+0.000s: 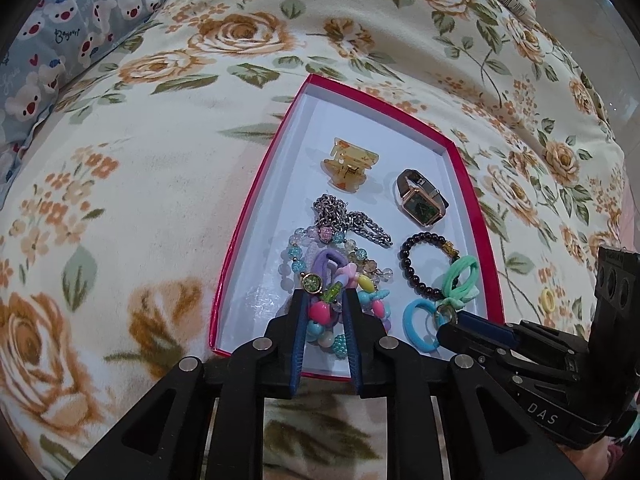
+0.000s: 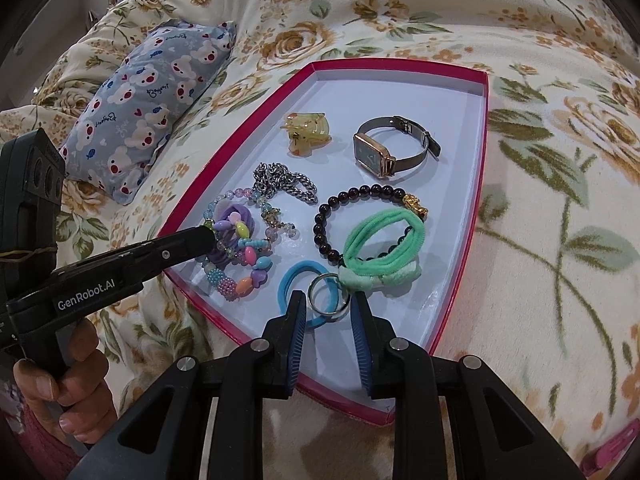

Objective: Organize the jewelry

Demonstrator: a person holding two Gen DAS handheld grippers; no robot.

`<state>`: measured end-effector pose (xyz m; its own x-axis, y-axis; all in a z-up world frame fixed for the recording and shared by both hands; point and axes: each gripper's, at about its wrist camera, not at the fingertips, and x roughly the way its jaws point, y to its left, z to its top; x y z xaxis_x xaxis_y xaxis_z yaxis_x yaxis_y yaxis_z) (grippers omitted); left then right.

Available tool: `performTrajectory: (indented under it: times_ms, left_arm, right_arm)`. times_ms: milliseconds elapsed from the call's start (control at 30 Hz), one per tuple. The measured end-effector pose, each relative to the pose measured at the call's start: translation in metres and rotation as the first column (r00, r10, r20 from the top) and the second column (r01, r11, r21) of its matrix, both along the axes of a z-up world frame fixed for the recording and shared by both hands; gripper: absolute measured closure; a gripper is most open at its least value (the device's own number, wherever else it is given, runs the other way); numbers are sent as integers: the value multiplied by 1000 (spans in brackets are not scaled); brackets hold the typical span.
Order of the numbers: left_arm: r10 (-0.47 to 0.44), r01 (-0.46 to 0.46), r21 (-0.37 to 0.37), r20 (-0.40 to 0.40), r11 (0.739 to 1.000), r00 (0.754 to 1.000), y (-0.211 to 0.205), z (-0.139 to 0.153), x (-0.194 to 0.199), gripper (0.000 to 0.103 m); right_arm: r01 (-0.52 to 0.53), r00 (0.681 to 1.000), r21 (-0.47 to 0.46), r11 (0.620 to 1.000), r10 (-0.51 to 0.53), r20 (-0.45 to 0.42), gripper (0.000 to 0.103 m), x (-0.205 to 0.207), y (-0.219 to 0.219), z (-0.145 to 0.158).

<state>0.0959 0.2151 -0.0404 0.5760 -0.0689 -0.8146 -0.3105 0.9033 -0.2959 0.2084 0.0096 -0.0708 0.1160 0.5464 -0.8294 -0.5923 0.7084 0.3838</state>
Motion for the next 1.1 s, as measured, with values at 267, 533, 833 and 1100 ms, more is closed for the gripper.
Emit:
performTrajectory:
  times_ms: [267,533,833,1100]
  left_arm:
    - [7,-7,2,14,1000,1000,-4,9,-7,85]
    - [8,-8,2,49,1000,999,-6,22,-21,66]
    - [28,-32,39,104,999,994,-13,34,-52,41]
    - [47,-53,37,148,998,988,-19,39,-90,20]
  right_arm:
    - [12,1000,9,1000,-12,1,76,-1,-5,3]
    - [70,996,49,996,-73,52,76,-4,-26,24]
    - [154,979,157,976,-172,110,65,-14,-55,39]
    - [156,973,247,956,-191,127,46,-34,-69,40]
